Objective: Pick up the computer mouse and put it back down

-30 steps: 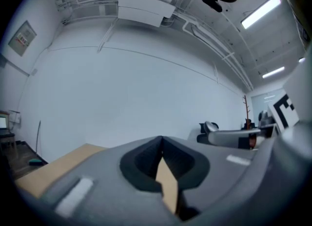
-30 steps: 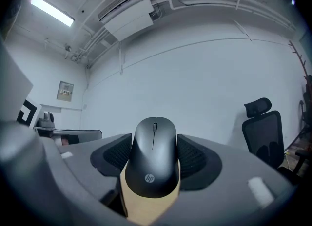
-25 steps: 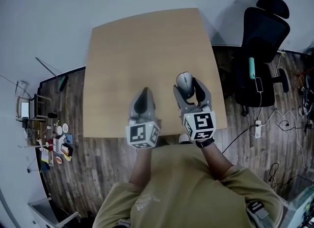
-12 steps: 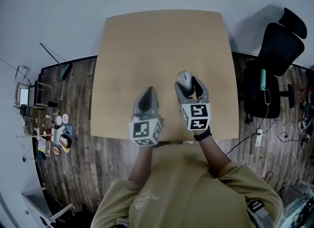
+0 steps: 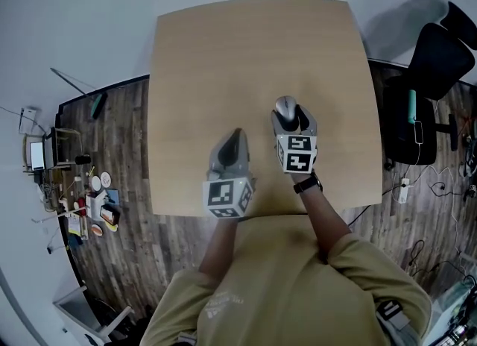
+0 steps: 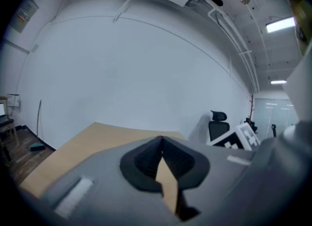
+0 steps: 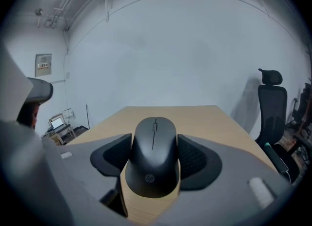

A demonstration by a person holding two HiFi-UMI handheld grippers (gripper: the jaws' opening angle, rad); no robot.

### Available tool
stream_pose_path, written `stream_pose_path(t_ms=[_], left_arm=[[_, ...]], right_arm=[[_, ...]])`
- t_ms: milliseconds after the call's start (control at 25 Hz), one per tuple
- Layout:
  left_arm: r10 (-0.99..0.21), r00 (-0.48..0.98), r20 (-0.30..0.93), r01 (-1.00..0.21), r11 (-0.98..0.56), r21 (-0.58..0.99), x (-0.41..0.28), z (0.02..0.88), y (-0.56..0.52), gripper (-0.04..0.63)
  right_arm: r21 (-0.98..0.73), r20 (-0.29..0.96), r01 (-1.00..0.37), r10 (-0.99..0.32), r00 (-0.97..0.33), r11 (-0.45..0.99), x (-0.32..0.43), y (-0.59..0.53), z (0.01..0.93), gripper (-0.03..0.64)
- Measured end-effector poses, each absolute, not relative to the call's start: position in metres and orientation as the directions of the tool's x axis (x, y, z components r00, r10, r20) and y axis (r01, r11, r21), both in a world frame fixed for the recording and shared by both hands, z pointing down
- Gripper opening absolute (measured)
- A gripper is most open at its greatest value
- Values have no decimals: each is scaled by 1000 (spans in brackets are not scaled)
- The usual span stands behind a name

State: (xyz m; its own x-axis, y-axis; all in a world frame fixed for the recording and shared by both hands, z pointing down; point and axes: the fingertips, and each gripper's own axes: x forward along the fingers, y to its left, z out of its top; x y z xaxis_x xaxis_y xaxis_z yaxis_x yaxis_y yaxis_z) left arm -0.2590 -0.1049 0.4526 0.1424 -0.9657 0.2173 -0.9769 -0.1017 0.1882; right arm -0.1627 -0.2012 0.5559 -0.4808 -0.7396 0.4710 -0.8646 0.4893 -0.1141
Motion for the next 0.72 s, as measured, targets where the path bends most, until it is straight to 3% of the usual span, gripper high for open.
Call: stream_pose_path(t_ms=[400, 720], left_arm=[[-910, 242, 337, -958, -169, 232, -280, 514, -125, 0], [-888, 259, 379, -953, -169, 253, -285, 541, -123, 2]], right_arm=[[-78, 663, -934, -682, -309, 348, -160, -234, 679, 298], [-58, 756, -944, -604, -254, 324, -150, -223, 736, 298]])
